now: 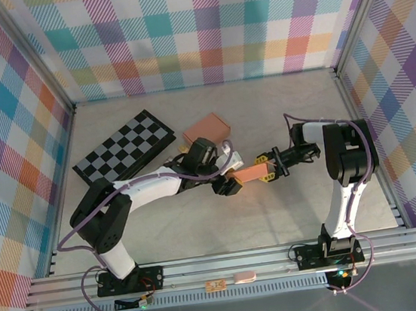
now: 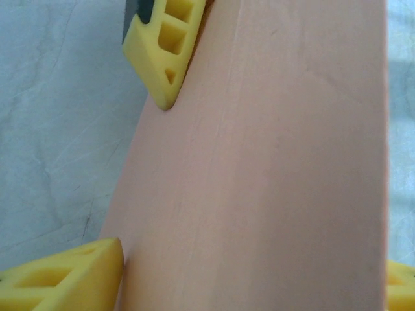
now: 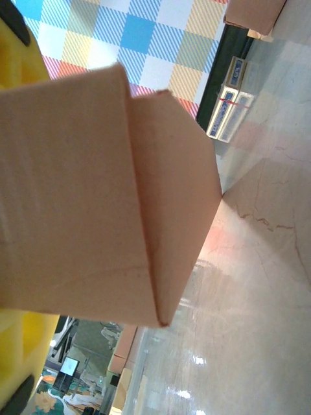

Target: Fold the paper box

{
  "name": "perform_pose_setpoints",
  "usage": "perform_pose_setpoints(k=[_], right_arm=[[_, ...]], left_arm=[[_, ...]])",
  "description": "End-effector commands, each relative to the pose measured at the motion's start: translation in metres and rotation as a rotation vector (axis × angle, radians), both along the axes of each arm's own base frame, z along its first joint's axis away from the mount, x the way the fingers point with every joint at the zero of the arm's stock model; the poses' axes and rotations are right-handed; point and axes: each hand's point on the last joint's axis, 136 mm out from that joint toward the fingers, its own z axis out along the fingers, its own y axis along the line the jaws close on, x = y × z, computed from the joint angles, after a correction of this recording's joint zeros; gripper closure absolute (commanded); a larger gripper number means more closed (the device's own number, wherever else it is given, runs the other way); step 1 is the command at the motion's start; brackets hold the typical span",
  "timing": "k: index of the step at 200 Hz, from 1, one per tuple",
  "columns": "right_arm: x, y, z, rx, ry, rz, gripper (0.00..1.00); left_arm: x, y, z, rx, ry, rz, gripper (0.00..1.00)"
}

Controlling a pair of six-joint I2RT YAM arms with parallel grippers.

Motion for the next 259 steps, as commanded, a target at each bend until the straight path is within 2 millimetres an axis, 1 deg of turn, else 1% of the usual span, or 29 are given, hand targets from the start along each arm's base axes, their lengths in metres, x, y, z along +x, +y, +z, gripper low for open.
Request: perform_pose_setpoints(k=[1, 33, 64, 86, 102, 125, 147, 167, 192, 212, 218, 228, 237, 247, 259], right_arm=[[0.002, 0.003, -0.001, -0.004, 0.015, 0.008, 0.50], [0.003, 0.003, -0.003, -0.009, 0.013, 0.005, 0.42], [0.004, 0.001, -0.003, -0.013, 0.009, -0.002, 0.39], [0.008, -0.004, -0.001, -0.033, -0.007, -0.003, 0.36], [0.011, -0.011, 0.001, -0.065, -0.029, -0.010, 0.34], [0.018, -0.024, 0.014, -0.127, -0.116, -0.010, 0.28], [0.022, -0.033, 0.038, -0.191, -0.230, 0.016, 0.23], [0.018, -0.040, 0.054, -0.242, -0.301, 0.035, 0.22], [0.008, -0.054, 0.064, -0.341, -0.374, 0.061, 0.22], [0.011, -0.068, 0.078, -0.460, -0.518, 0.089, 0.25], [0.012, -0.074, 0.082, -0.503, -0.569, 0.100, 0.29], [0.015, -0.083, 0.087, -0.576, -0.672, 0.125, 0.38], [0.017, -0.091, 0.091, -0.654, -0.767, 0.150, 0.41], [0.019, -0.094, 0.096, -0.721, -0.903, 0.203, 0.42], [0.023, -0.091, 0.104, -0.772, -1.085, 0.262, 0.43]], left_arm=[[-0.005, -0.002, -0.007, 0.047, -0.005, -0.026, 0.35], [-0.003, 0.000, -0.011, 0.075, -0.001, -0.014, 0.37], [-0.001, -0.002, -0.011, 0.079, 0.016, -0.012, 0.37], [0.000, -0.002, -0.013, 0.091, 0.024, -0.007, 0.39], [0.001, -0.002, -0.014, 0.098, 0.034, 0.000, 0.40], [0.002, 0.000, -0.015, 0.099, 0.053, 0.013, 0.41], [0.002, 0.003, -0.015, 0.103, 0.066, 0.022, 0.41], [0.001, 0.006, -0.015, 0.107, 0.072, 0.025, 0.41], [0.003, 0.008, -0.015, 0.111, 0.077, 0.029, 0.41], [0.006, 0.011, -0.014, 0.118, 0.087, 0.031, 0.40], [0.006, 0.012, -0.014, 0.121, 0.093, 0.030, 0.40], [0.006, 0.013, -0.015, 0.127, 0.102, 0.026, 0.40], [0.005, 0.014, -0.014, 0.129, 0.106, 0.021, 0.40], [0.003, 0.016, -0.015, 0.135, 0.107, 0.013, 0.40], [0.003, 0.018, -0.014, 0.143, 0.099, 0.007, 0.41]])
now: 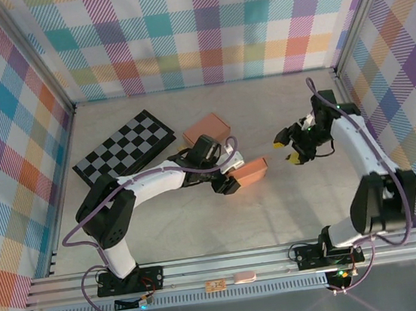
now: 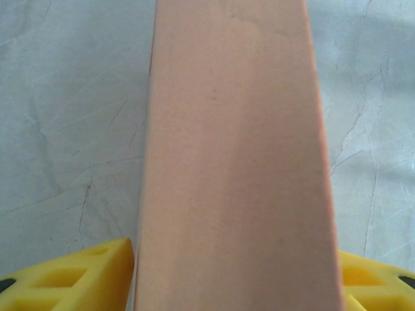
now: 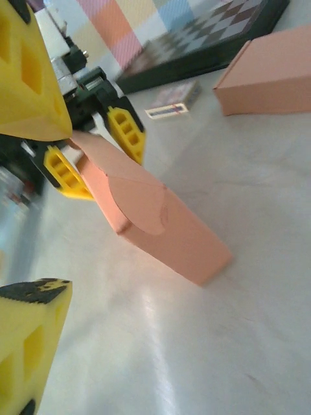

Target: Fold the paper box

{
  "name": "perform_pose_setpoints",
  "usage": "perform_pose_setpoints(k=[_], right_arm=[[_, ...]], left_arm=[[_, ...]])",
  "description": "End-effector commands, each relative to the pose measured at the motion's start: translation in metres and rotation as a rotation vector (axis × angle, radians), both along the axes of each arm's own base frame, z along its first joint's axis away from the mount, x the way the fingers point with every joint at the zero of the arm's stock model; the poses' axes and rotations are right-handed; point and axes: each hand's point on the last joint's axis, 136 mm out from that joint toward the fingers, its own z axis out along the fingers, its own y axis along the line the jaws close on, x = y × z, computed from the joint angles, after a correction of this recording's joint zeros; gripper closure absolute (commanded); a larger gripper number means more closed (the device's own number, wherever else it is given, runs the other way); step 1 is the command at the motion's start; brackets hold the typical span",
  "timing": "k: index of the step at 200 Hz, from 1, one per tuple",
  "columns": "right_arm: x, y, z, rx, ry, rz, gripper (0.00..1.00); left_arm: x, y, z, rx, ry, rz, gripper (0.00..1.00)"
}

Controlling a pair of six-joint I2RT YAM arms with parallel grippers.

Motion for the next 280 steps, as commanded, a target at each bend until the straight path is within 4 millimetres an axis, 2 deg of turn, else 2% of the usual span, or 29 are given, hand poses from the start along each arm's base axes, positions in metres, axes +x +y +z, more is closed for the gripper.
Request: perform_pose_setpoints(k=[1, 35, 52, 94, 179, 203, 245, 280], right_arm=[[0.010, -0.014, 0.009, -0.245, -0.304, 0.144, 0.44], [0.012, 0.018, 0.020, -0.371, -0.645, 0.436, 0.48], [0.011, 0.031, 0.021, -0.401, -0.739, 0.573, 0.47], [0.004, 0.045, -0.009, -0.416, -0.699, 0.816, 0.44], [0.006, 0.075, -0.027, -0.400, -0.731, 1.102, 0.45], [0.009, 0.078, -0.030, -0.402, -0.718, 1.123, 0.43], [0.008, 0.072, -0.038, -0.437, -0.690, 1.146, 0.40], [0.013, 0.075, -0.041, -0.426, -0.677, 1.134, 0.45]], left_arm=[[-0.003, 0.005, 0.001, 0.018, 0.020, -0.029, 0.41], [-0.008, 0.021, -0.004, 0.062, 0.062, -0.035, 0.41], [-0.004, 0.028, -0.003, 0.064, 0.064, -0.021, 0.41], [0.000, 0.036, -0.004, 0.076, 0.058, -0.011, 0.41], [0.004, 0.036, 0.003, 0.075, 0.043, 0.005, 0.35], [0.004, 0.035, 0.011, 0.056, 0.040, 0.012, 0.32], [-0.002, 0.031, 0.019, 0.031, 0.074, -0.006, 0.29], [-0.004, 0.028, 0.018, 0.027, 0.100, -0.022, 0.30]])
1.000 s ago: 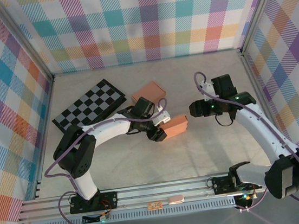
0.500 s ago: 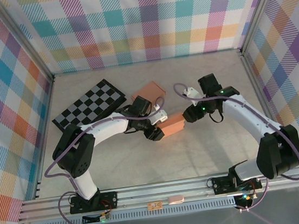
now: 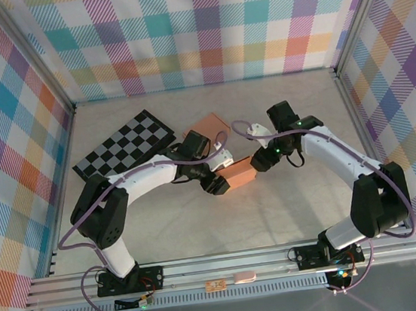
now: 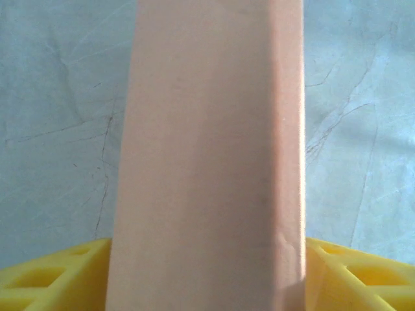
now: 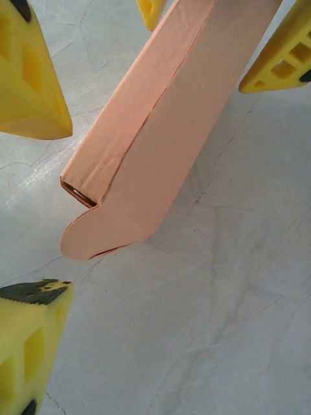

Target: Fold the paper box

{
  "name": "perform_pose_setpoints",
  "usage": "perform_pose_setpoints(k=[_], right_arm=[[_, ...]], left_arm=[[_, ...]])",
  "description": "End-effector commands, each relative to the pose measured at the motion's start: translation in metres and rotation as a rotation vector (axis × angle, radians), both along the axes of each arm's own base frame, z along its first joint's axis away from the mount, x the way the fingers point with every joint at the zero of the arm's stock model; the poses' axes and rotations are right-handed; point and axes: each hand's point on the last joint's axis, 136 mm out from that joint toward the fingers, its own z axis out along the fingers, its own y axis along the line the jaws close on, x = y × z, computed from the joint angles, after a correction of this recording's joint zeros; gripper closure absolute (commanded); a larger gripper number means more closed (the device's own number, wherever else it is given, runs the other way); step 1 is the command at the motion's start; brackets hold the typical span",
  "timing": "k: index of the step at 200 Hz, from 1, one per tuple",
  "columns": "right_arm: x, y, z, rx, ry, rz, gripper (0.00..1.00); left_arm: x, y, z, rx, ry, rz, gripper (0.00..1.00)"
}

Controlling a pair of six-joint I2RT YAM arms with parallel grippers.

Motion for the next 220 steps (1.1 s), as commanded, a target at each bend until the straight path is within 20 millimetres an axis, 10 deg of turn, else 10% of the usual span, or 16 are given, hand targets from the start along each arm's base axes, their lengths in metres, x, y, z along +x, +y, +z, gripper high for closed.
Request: perform_pose_setpoints(k=[1, 220], right_arm=[[0.004, 0.005, 0.002, 0.002, 0.007, 0.022, 0.45], [0.009, 0.017, 0.002, 0.014, 0.045, 0.012, 0.84]], left_arm=[[-0.003, -0.005, 0.016, -0.034, 0.018, -0.022, 0.30], [-0.003, -0.023, 0.008, 0.028, -0.040, -0.045, 0.34]])
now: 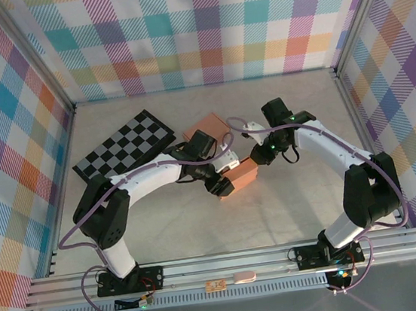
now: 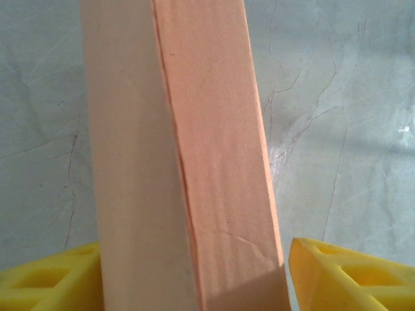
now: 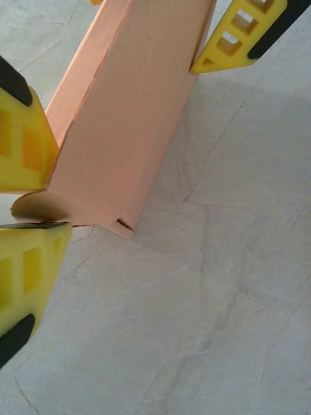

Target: Fold the paper box

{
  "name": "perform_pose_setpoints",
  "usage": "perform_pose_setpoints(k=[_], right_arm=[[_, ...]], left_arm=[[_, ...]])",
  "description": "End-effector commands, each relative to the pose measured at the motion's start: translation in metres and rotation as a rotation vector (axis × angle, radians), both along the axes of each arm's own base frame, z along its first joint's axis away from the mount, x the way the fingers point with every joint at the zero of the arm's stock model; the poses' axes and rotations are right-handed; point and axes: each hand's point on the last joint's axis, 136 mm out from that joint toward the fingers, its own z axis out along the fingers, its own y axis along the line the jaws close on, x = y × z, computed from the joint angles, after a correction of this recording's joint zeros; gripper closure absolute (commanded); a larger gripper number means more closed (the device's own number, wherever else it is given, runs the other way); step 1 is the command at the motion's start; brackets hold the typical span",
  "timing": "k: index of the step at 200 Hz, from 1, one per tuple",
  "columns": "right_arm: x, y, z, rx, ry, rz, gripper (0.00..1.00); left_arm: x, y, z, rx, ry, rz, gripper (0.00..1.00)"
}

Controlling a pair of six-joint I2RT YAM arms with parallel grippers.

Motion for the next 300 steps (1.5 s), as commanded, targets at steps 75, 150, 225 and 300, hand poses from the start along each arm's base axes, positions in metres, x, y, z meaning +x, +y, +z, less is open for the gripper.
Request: perform_pose_setpoints(k=[75, 150, 225, 300], right_arm=[[-0.001, 0.006, 0.017, 0.016, -0.006, -0.003, 0.96], [-0.005, 0.008, 0.028, -0.034, 0.004, 0.005, 1.00], [-0.021, 0.009, 0.022, -0.073, 0.097, -0.065, 1.00], [-0.033, 0.010, 0.024, -0.062, 0.168, -0.121, 1.00]], left_arm=[[0.013, -0.007, 0.004, 0.021, -0.071, 0.016, 0.45], [0.014, -0.004, 0.006, 0.036, -0.086, 0.018, 0.51], [0.015, 0.003, 0.006, 0.073, -0.102, 0.022, 0.44], [0.017, 0.005, 0.006, 0.083, -0.105, 0.035, 0.36]])
